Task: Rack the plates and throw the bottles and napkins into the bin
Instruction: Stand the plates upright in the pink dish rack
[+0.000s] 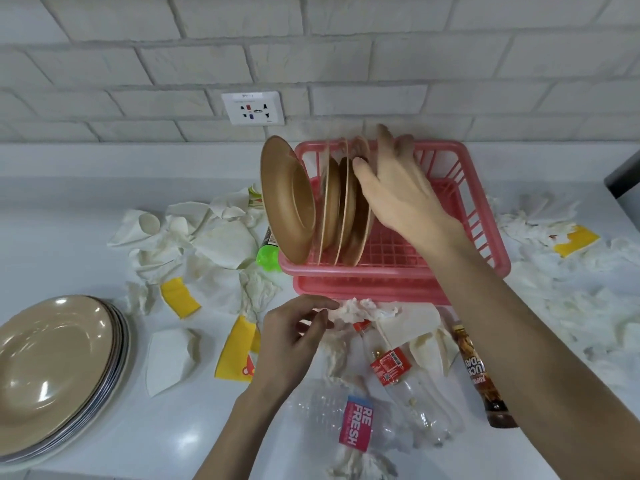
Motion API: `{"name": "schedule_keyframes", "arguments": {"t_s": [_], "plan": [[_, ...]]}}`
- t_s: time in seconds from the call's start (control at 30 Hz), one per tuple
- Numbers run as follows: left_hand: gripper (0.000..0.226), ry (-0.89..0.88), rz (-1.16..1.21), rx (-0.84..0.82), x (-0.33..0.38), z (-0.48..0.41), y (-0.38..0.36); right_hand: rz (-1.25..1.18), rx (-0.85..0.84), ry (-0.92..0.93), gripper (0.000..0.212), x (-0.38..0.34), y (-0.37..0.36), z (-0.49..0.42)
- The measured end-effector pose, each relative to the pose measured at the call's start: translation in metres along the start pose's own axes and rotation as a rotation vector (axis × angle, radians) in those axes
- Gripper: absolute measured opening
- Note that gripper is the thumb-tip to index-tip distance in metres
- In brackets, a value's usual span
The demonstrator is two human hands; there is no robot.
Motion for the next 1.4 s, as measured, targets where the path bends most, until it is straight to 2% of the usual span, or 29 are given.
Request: {"name": "schedule_keyframes", "arguments": {"t_s": [0.07,0.17,0.23,0.33,0.57,0.67,0.77,1.0,1.1,1.23,1.3,1.4], "plan": [[0.029,0.002,0.011,0.013,-0.003,-0.002,0.018,-0.003,0.091,0.123,0.053,-0.02,0.008,0.016],[0.027,0.001,0.067,0.045,-0.008,-0.004,0.053,-0.104,0.115,0.285,0.042,-0.057,0.009,0.045],[0.028,0.004,0.08,0.073,-0.015,-0.004,0.082,-0.222,0.065,0.364,0.03,-0.084,-0.002,0.063],[0.028,0.004,0.062,0.118,-0.034,-0.002,0.133,-0.332,-0.098,0.401,0.018,-0.122,-0.04,0.093],[0.022,0.062,-0.07,0.245,-0.095,0.014,0.257,-0.397,-0.439,0.337,0.015,-0.198,-0.143,0.162],[0.015,0.064,-0.099,0.29,-0.12,0.02,0.3,-0.386,-0.514,0.337,0.015,-0.226,-0.178,0.181],[0.021,0.09,-0.132,0.309,-0.141,0.022,0.332,-0.353,-0.565,0.329,0.015,-0.25,-0.206,0.194],[0.018,0.025,-0.377,0.294,-0.195,0.013,0.406,-0.259,-0.612,0.243,0.01,-0.272,-0.252,0.215],[0.036,0.041,-0.502,0.314,-0.222,0.004,0.438,-0.232,-0.618,0.198,0.018,-0.274,-0.26,0.225],[0.071,0.216,-0.51,0.317,-0.247,-0.011,0.459,-0.227,-0.609,0.163,0.03,-0.275,-0.265,0.231],[0.069,0.243,-0.464,0.274,-0.251,-0.016,0.461,-0.225,-0.602,0.148,0.035,-0.276,-0.266,0.231],[0.05,0.207,-0.361,0.295,-0.25,-0.019,0.46,-0.22,-0.607,0.129,0.04,-0.278,-0.266,0.231]]}}
Point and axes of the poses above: each hand's wrist, its own z-axis away from the middle knuckle, its own y-axis out of the back of the hand, x = y × z, the point moved 3 cm from there along -z, towards the middle knuckle, and after that the axes turned 7 degrees about x, right-handed, at the moved point
